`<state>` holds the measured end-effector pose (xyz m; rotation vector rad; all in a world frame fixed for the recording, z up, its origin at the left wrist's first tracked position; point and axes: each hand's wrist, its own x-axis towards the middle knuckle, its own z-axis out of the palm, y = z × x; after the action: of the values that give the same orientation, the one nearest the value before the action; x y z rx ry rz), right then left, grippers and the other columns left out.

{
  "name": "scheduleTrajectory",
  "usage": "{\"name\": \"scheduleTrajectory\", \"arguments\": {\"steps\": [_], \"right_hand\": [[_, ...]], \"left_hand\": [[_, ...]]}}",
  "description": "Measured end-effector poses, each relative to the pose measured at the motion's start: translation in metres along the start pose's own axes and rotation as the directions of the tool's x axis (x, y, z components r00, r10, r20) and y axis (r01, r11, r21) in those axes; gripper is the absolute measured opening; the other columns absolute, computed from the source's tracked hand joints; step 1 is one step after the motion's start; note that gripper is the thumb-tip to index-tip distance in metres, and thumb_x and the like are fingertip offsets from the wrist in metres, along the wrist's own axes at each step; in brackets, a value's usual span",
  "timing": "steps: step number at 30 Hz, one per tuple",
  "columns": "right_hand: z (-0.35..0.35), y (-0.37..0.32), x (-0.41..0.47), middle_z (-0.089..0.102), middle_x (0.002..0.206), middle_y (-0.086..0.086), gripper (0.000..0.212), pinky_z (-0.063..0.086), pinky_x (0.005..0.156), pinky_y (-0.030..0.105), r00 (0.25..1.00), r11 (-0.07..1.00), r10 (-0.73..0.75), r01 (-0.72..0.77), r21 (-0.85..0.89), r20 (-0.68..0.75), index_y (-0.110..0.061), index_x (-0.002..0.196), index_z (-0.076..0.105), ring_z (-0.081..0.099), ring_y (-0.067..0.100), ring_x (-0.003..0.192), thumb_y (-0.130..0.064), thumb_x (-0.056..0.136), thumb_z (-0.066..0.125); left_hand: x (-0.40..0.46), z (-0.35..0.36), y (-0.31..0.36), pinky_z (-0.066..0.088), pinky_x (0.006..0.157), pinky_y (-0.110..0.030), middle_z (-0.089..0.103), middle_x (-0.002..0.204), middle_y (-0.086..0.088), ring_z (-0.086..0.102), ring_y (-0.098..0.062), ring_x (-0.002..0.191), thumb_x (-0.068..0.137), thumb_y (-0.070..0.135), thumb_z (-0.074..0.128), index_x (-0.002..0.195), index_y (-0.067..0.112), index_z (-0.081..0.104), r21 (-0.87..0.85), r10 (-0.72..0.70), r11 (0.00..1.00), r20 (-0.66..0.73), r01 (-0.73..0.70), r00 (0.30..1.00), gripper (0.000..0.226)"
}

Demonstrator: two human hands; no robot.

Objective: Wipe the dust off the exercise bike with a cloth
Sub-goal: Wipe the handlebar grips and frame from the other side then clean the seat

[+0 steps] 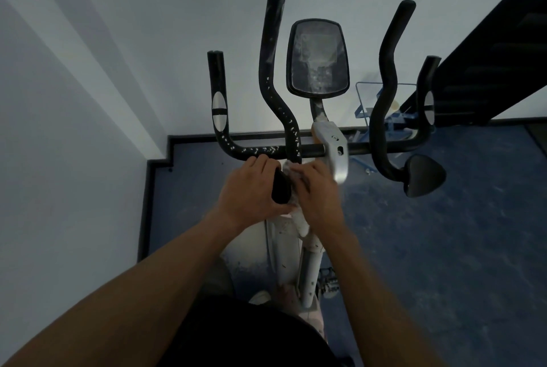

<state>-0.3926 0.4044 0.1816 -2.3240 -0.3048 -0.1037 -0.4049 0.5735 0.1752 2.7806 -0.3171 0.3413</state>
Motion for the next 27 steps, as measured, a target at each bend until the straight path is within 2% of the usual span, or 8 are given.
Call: {"name": "scheduleTrajectory", "arguments": {"steps": [4,9,12,15,19,21,24,27], "right_hand": [[0.013,0.011,-0.030,0.055,0.100,-0.004,0.009,0.045,0.077,0.008,1.000,0.998,-0.008,0.009,0.057,-0.011,-0.010,0.102,0.067,0.056,-0.003,0.087,-0.004,0.098,0.062],[0.008,0.009,-0.012,0.058,0.103,-0.004,0.009,0.049,0.076,0.009,0.989,0.998,-0.005,0.014,0.064,-0.147,-0.011,0.105,0.069,0.057,-0.007,0.088,-0.008,0.097,0.067],[0.010,0.010,-0.006,0.055,0.105,-0.004,0.012,0.048,0.080,0.008,0.993,0.998,-0.030,0.037,0.058,-0.114,-0.006,0.107,0.070,0.056,-0.008,0.090,-0.004,0.096,0.065],[0.007,0.016,-0.016,0.056,0.103,-0.005,0.011,0.048,0.080,0.008,0.994,0.998,-0.058,0.059,0.015,-0.090,-0.006,0.106,0.070,0.057,-0.008,0.089,-0.005,0.096,0.065],[0.001,0.006,-0.003,0.053,0.106,-0.003,0.014,0.043,0.085,0.001,0.983,0.999,-0.030,0.036,0.029,-0.180,-0.003,0.108,0.071,0.054,-0.011,0.088,-0.004,0.095,0.067],[0.003,0.004,0.003,0.051,0.109,-0.003,0.016,0.042,0.086,-0.001,0.984,0.999,-0.036,0.039,0.014,-0.175,-0.004,0.111,0.071,0.053,-0.007,0.089,-0.006,0.095,0.067],[0.008,0.013,-0.006,0.052,0.108,-0.005,0.014,0.045,0.086,0.003,0.991,0.999,-0.024,0.026,0.018,-0.128,-0.006,0.109,0.071,0.055,-0.001,0.088,-0.005,0.096,0.066],[0.005,0.022,-0.015,0.058,0.106,-0.002,0.013,0.050,0.085,0.009,0.994,0.998,0.011,-0.005,0.059,-0.108,-0.006,0.107,0.071,0.058,-0.008,0.093,-0.002,0.095,0.066]], "left_hand": [[-0.001,0.001,-0.001,0.045,0.064,-0.024,0.061,0.102,0.003,0.054,-0.012,0.085,0.069,0.082,0.062,0.110,0.018,0.060,0.009,0.005,1.000,-0.010,-0.005,1.000,0.076],[-0.001,0.002,-0.002,0.045,0.064,-0.025,0.061,0.101,0.002,0.054,-0.013,0.085,0.065,0.085,0.064,0.108,0.019,0.060,-0.011,0.002,1.000,0.004,-0.002,1.000,0.079],[0.000,0.001,-0.001,0.050,0.063,-0.027,0.062,0.101,0.001,0.055,-0.014,0.084,0.066,0.087,0.059,0.107,0.018,0.061,-0.001,0.006,1.000,-0.001,-0.006,1.000,0.081],[-0.001,0.002,-0.001,0.047,0.063,-0.026,0.061,0.103,0.001,0.054,-0.014,0.085,0.067,0.086,0.059,0.110,0.018,0.060,0.028,0.003,1.000,0.002,-0.003,1.000,0.080],[-0.002,0.003,-0.001,0.046,0.062,-0.026,0.061,0.104,0.001,0.054,-0.015,0.086,0.067,0.084,0.063,0.111,0.019,0.059,0.052,0.000,0.999,0.023,-0.001,1.000,0.079],[-0.002,0.003,0.000,0.043,0.060,-0.026,0.060,0.102,0.000,0.054,-0.015,0.085,0.068,0.083,0.061,0.110,0.018,0.059,0.062,-0.001,0.998,0.023,-0.001,1.000,0.078],[-0.002,0.004,0.001,0.044,0.060,-0.027,0.060,0.103,0.000,0.054,-0.016,0.086,0.070,0.081,0.059,0.110,0.018,0.059,0.079,-0.003,0.997,0.001,0.003,1.000,0.075],[-0.003,0.004,0.001,0.049,0.061,-0.029,0.059,0.105,-0.001,0.054,-0.017,0.087,0.071,0.080,0.060,0.112,0.018,0.058,0.083,-0.008,0.997,-0.008,0.008,1.000,0.075]]}}
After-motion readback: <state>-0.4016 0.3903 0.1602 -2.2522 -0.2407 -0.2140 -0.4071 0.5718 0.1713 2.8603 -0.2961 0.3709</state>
